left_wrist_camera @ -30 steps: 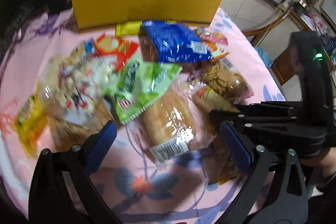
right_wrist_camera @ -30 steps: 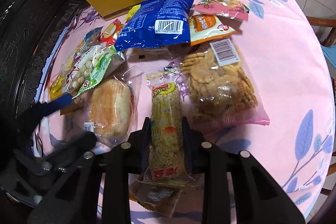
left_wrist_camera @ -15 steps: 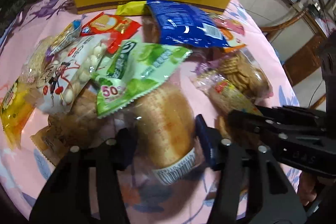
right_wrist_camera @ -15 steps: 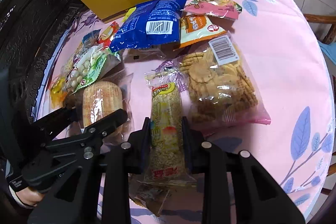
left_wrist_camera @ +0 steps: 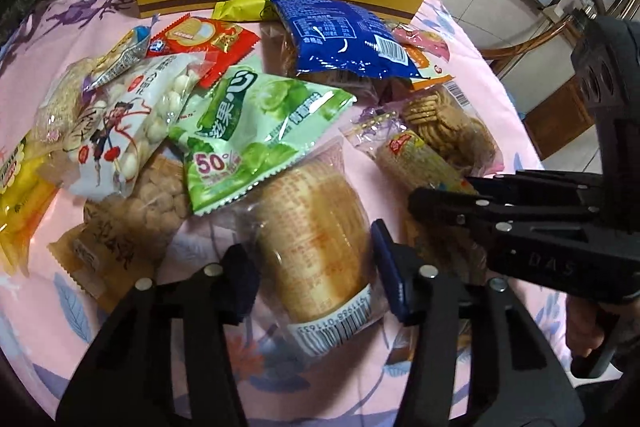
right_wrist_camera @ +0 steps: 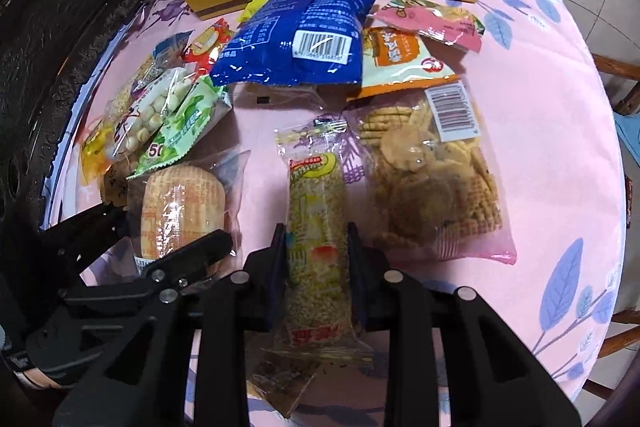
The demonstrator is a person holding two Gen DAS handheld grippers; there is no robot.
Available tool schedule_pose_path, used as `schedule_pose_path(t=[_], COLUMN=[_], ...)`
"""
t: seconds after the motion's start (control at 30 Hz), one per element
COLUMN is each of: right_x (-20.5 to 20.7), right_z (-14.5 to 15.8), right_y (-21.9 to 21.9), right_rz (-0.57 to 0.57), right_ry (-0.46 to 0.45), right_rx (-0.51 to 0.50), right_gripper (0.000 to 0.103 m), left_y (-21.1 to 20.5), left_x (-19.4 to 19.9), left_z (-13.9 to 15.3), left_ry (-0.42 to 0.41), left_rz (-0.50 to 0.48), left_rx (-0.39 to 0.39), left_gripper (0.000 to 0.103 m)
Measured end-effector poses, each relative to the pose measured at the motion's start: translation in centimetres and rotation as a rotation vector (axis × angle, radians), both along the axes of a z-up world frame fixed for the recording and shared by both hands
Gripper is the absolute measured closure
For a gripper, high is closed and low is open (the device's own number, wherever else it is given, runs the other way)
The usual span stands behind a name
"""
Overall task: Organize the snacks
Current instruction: 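Carry the rice-cracker bar and bread roll into the yellow box and release both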
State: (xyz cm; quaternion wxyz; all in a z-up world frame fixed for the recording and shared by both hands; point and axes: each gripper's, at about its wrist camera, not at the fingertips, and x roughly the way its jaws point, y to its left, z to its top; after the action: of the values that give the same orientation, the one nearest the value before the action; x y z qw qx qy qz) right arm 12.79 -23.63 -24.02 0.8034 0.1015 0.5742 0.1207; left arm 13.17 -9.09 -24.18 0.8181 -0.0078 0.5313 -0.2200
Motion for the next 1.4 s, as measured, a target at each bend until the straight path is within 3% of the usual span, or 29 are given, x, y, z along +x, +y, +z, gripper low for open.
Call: schedule_pose_path(t=[0.2,0.37,0.6,0.8,1.07,1.27,1.4], right_x=[-0.8,-1.1,0.0,4.4,12.3,18.3,21.3], right_z=[1.8,4.4,8.7,13.4,17.7,17.6,16.4], right_y=[-0.5,-1.0,-1.5,-1.3,-1.5,-2.6,-3.4], right_rz=[-0.012,-0.031,-0.056,-0.062,-0.103,-0.141,-0.168], right_ry=[-0.018,-0.054,-0.155,-0.301,-0.427,-0.437,-0.424], right_rx=[0.055,0.114,0.135,0.096,0.045,0.018,-0.002], right_gripper=[0.074,0.074,0.074,0.074,0.074,0.074,0.074], left_y=[1.1,2.8,4.6,4.0,2.5,0.2,-1.5], left_x=[-1.1,-1.9,0.3,5.7,15.3,23.2,26.3], left_z=[2.2,6.0,10.3,13.3,18.6,18.4,17.2], left_ry=[-0.053,-0.128,-0.214,-0.283,-0.385,-0.378,-0.372], left_rz=[-0.022,-0.013,0.042,0.087,0.143,0.141,0.123], left_rx=[-0.005,-0.044,-0.101,-0.080,-0.094,-0.055,-0.009], left_gripper=[0.053,0.053,0.053,0.053,0.053,0.053,0.053])
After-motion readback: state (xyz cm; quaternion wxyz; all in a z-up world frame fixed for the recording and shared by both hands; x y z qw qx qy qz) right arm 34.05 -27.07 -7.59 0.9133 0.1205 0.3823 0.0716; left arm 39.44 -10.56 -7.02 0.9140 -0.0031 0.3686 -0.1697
